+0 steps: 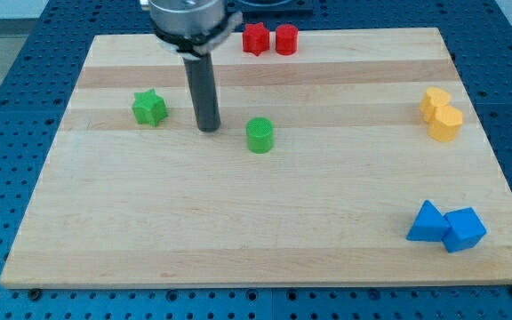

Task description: Move the green blocks to the center of the board

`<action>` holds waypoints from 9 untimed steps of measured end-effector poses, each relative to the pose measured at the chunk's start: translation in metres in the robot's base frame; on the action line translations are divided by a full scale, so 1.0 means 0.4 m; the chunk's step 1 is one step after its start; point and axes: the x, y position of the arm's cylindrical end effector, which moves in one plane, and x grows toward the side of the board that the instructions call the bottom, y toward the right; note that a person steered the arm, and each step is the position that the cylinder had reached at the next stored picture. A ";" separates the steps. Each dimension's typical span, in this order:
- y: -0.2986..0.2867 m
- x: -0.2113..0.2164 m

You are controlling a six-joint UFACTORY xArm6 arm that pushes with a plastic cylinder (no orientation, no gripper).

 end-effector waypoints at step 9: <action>0.088 -0.010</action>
